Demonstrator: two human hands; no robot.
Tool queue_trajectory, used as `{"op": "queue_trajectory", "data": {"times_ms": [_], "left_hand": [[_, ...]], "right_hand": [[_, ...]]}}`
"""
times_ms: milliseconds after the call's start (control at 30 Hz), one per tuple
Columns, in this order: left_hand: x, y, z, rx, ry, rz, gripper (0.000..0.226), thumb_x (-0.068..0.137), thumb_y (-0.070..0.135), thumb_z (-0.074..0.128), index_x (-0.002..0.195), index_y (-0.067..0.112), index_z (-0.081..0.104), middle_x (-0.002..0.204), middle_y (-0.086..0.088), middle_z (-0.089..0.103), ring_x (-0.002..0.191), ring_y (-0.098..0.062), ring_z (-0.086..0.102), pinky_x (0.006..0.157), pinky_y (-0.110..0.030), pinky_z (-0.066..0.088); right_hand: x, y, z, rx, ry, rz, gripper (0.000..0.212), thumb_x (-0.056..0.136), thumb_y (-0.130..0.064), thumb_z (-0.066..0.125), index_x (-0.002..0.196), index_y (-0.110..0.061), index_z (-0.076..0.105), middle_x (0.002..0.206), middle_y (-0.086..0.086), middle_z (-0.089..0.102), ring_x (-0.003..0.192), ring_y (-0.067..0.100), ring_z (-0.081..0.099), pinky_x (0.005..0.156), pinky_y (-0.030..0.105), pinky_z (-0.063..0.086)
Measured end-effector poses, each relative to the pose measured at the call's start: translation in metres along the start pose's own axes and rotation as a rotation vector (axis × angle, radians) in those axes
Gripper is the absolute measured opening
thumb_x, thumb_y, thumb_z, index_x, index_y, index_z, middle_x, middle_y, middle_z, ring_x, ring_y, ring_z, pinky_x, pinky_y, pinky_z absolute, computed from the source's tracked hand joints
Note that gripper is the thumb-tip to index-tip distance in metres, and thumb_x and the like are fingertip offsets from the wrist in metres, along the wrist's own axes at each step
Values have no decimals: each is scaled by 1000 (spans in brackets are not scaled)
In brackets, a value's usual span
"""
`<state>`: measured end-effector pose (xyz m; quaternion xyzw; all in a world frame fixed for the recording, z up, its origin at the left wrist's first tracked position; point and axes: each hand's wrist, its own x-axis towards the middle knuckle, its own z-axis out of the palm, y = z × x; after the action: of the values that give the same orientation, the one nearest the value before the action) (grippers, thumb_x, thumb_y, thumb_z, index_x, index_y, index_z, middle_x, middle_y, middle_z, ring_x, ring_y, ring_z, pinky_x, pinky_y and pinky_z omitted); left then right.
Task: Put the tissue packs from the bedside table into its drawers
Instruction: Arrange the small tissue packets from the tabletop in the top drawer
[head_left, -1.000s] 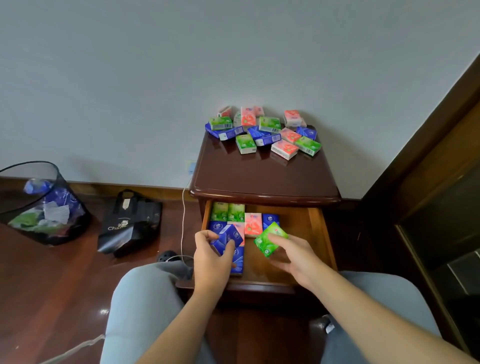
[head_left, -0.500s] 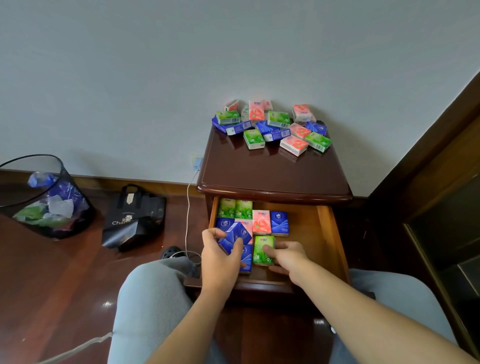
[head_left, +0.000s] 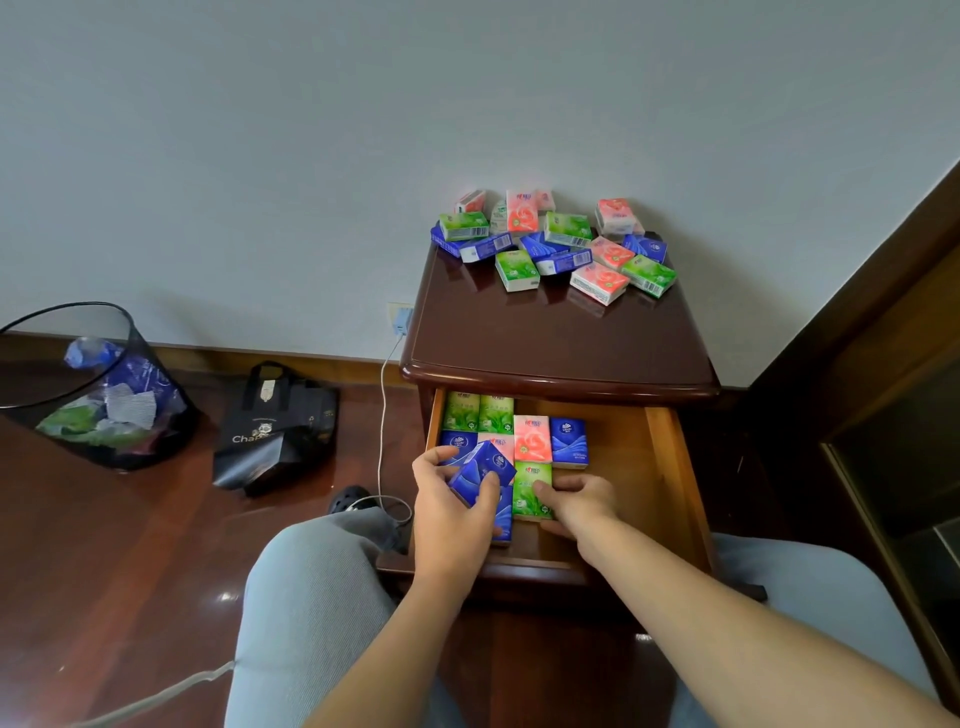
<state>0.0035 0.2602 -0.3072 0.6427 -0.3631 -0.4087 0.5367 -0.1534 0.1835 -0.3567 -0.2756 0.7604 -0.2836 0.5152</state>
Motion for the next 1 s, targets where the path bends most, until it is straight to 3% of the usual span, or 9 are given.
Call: {"op": "queue_trajectory", "data": {"times_ms": [200,333,433,533,667,733,800,900,1000], "left_hand": [[3,-1,2,45,-44,-33,53,93,42,72,141,36,50,123,13,65,108,-3,71,68,-31,66],[3,-4,2,117,-54,-23,50,97,46,66,143,31,53,126,11,64,111,-7,70,75,-32,66],[2,0,8,106,-58,-47,41,103,44,57,142,32,54,125,13,65,106,-2,70,81,-33,65],[6,8,18,-26,-63,-160,35,110,35,47,140,21,57,119,-1,72,104,-15,73,88,-41,63],[5,22,33,-345,-110,-428,19,109,35,51,124,35,61,98,-3,78,65,-13,73,52,-28,58],[5,23,44,-476,-136,-564,17,107,35,54,124,34,58,83,-5,77,49,-14,57,46,-30,50],[5,26,56,-552,-176,-632,23,106,31,55,129,28,53,77,-8,71,47,-14,46,45,-28,43],[4,25,66,-365,-232,-568,19,107,33,52,125,31,51,84,-7,73,52,-15,56,48,-30,47],[1,16,59,242,-231,-179,21,107,28,46,127,34,49,98,2,72,75,-14,66,63,-34,54]], "right_hand": [[-3,-4,-3,-6,30,0,26,87,-24,86,103,-15,67,111,11,72,93,28,72,65,41,65],[-19,-11,-6,-70,57,-204,21,95,-43,73,98,-25,64,106,1,72,94,20,72,79,44,65],[-40,-24,-6,19,-172,-217,26,98,-50,67,107,-25,67,102,0,74,83,15,75,68,36,65],[-59,-34,-7,172,-396,-124,36,100,-55,61,117,-24,69,101,1,80,81,18,80,69,39,65],[-62,-37,-21,281,-524,-154,62,89,-66,65,133,-22,67,123,8,76,115,29,73,105,53,55],[-64,-37,-33,340,-626,-138,64,89,-62,66,134,-16,68,126,15,74,111,30,72,98,48,56],[-63,-36,-46,393,-702,-111,62,92,-57,67,132,-10,69,125,22,72,98,33,69,84,44,55],[-54,-34,-64,404,-677,-142,59,88,-53,74,128,-10,71,123,18,75,104,29,74,82,37,62],[-44,-35,-73,321,-424,-115,66,73,-58,84,124,-18,71,111,7,80,103,25,78,79,41,65]]}}
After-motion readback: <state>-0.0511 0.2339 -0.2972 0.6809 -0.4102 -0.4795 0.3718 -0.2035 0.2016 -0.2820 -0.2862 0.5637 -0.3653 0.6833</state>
